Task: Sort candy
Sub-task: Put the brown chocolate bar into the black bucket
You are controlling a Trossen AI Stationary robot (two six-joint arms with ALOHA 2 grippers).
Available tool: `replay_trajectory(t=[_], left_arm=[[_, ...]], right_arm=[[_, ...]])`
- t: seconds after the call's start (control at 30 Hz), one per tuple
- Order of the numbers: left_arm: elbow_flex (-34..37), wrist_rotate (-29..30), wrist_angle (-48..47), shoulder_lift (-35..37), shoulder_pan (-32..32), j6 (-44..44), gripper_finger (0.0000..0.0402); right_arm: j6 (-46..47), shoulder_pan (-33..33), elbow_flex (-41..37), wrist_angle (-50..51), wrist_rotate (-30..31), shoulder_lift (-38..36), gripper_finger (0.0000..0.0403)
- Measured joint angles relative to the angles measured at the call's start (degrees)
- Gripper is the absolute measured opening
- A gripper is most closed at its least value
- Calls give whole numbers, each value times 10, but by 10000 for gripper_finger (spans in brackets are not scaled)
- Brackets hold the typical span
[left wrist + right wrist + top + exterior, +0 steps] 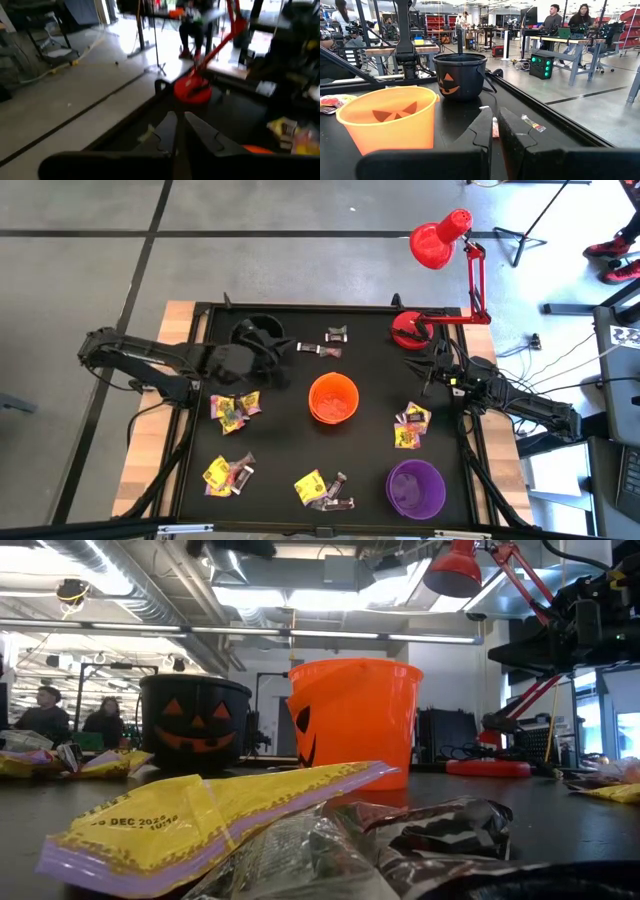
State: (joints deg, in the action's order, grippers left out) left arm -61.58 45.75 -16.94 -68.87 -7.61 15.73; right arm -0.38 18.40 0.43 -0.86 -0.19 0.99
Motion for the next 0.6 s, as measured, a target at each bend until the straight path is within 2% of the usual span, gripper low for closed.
replay_trajectory(t=[0.13, 0.27, 0.47, 0.6], left_arm=[[0, -43, -52, -28, 11, 45, 65], [0, -47, -66, -60, 20, 65, 112], [0, -38, -26, -97, 54, 64, 163], [0, -92, 23, -111, 98, 46, 178]], right_arm=[[0, 0, 0, 0, 0, 0, 28], [0, 0, 0, 0, 0, 0, 28], [0, 0, 0, 0, 0, 0, 28], [0, 0, 0, 0, 0, 0, 28]])
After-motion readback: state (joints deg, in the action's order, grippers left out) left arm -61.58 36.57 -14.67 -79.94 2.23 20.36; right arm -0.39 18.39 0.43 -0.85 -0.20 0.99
